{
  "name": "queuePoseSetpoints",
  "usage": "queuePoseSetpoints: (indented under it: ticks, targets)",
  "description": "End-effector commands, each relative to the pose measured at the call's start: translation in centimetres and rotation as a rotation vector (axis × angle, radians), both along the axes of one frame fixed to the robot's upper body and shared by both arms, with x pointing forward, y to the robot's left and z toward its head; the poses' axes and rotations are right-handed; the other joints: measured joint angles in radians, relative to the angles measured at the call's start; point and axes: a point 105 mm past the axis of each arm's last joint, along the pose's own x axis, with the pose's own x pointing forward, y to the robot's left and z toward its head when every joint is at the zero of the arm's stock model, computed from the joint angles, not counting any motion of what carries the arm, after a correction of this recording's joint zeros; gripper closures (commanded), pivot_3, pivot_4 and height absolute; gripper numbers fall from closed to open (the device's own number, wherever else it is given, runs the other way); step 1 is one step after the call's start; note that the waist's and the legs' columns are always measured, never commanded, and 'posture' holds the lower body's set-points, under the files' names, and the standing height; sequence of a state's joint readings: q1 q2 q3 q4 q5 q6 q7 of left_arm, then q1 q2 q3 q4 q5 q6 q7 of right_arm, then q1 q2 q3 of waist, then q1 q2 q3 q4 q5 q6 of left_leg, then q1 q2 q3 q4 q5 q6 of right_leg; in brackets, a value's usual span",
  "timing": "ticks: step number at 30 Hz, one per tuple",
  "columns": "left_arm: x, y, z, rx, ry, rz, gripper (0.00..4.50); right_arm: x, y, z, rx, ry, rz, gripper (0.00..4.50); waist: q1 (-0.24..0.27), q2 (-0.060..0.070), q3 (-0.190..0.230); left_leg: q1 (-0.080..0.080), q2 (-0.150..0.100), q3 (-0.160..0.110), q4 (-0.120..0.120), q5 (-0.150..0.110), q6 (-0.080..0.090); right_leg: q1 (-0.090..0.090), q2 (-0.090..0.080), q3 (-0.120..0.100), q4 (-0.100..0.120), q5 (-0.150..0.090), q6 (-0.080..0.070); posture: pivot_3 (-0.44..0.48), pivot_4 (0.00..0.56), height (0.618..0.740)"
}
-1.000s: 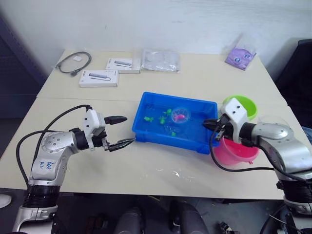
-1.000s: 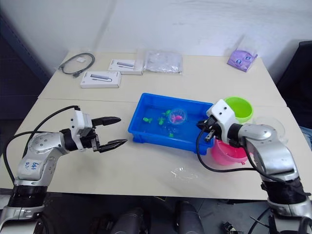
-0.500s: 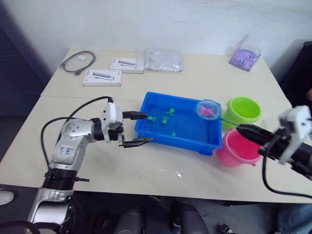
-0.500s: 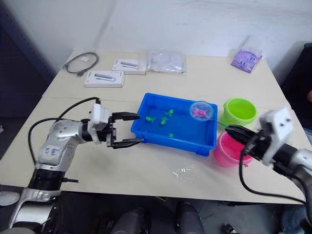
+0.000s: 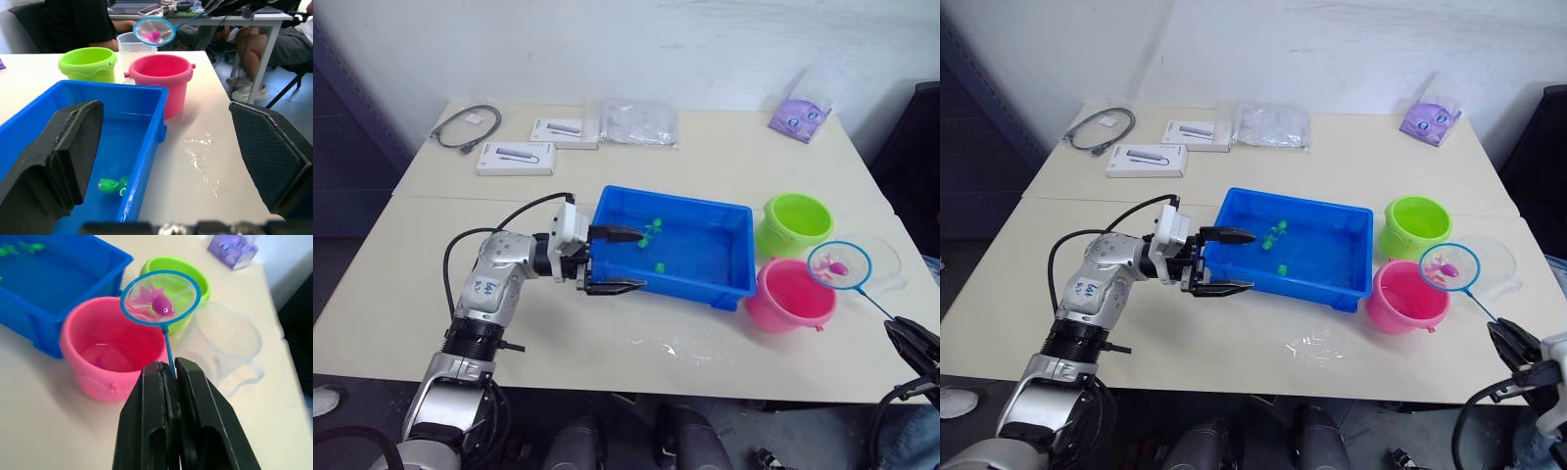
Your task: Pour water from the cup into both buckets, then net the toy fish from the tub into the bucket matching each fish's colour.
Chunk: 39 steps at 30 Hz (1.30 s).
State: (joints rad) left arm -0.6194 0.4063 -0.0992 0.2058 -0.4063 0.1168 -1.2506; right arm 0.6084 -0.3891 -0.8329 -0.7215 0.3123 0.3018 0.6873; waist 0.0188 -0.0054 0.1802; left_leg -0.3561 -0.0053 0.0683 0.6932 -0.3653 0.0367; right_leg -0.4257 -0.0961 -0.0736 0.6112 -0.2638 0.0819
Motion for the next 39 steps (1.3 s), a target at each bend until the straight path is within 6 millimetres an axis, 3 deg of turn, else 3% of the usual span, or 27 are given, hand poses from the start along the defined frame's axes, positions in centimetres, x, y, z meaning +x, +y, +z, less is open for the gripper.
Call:
queuePoseSetpoints:
  ticks: [1,8,12,17,22,28,33,37,39]
  targets:
    - [-0.3,-0.3,0.8,-0.010,-0.040,-0.017,0.09,0.2,0.4,-0.3,-0.223,-0.078,0.009,4.50,0.000,0.000,0.000,0.000,0.000,0.000,0.000,0.000,0.000,0.000,0.000,0.000,0.000,0.000,0.000,0.000,0.150,0.740]
    - [-0.7,-0.4,0.6,-0.015,-0.033,-0.015,0.09,0.0,0.3,-1.7,-0.556,-0.202,-0.043,4.50,0.001,0.000,0.000,0.000,0.000,0.000,0.000,0.000,-0.001,0.000,0.000,0.000,0.000,0.000,-0.001,0.000,0.150,0.740]
    - [-0.8,-0.3,0.6,-0.021,-0.032,-0.001,0.09,-0.1,1.5,-2.2,-0.818,-0.238,0.023,4.50,0.001,0.000,0.000,0.000,0.000,0.000,0.000,0.000,-0.002,0.000,0.000,0.000,0.000,-0.001,-0.001,0.000,0.150,0.740]
    - [-0.8,-0.2,0.6,-0.021,-0.032,0.008,0.09,-0.3,2.4,-2.7,-0.993,-0.275,0.091,4.50,-0.002,0.000,0.000,0.000,0.000,0.000,0.000,0.001,-0.003,0.000,0.000,0.001,0.001,-0.001,-0.002,0.000,0.150,0.740]
    - [-1.0,-0.2,0.2,0.016,-0.065,-0.003,0.09,-0.4,2.1,-2.5,-1.128,-0.305,0.049,4.50,-0.002,0.000,0.000,0.001,0.000,0.000,0.000,0.001,-0.003,0.000,0.000,0.001,0.002,-0.002,-0.003,0.000,0.150,0.740]
    - [-0.9,-0.5,0.0,0.030,-0.086,-0.014,0.09,-0.8,1.0,-3.0,-1.150,-0.273,0.008,4.50,-0.002,0.000,0.000,0.000,0.001,0.000,0.000,0.001,-0.003,0.000,0.000,0.001,0.002,-0.002,-0.003,0.000,0.150,0.740]
    - [-0.9,-0.6,-0.4,0.052,-0.097,-0.027,0.09,-0.4,2.1,-2.9,-1.155,-0.310,0.063,4.50,-0.004,0.000,0.000,0.001,0.001,0.000,0.000,0.001,-0.003,0.000,0.001,0.001,0.002,-0.002,-0.003,0.000,0.150,0.740]
    - [-1.0,-0.4,-0.4,0.060,-0.108,-0.024,0.09,-0.7,0.1,-1.9,-1.196,-0.286,-0.037,4.50,-0.005,0.000,0.000,0.001,0.001,0.000,0.000,0.001,-0.003,0.000,0.001,0.001,0.003,-0.002,-0.004,0.000,0.150,0.740]
    - [-1.2,-0.4,-0.6,0.065,-0.104,-0.030,0.09,-0.6,1.4,-3.3,-1.149,-0.270,0.055,4.50,-0.005,0.000,0.000,0.001,0.001,0.000,0.000,0.001,-0.003,0.000,0.001,0.001,0.003,-0.002,-0.004,0.000,0.150,0.740]
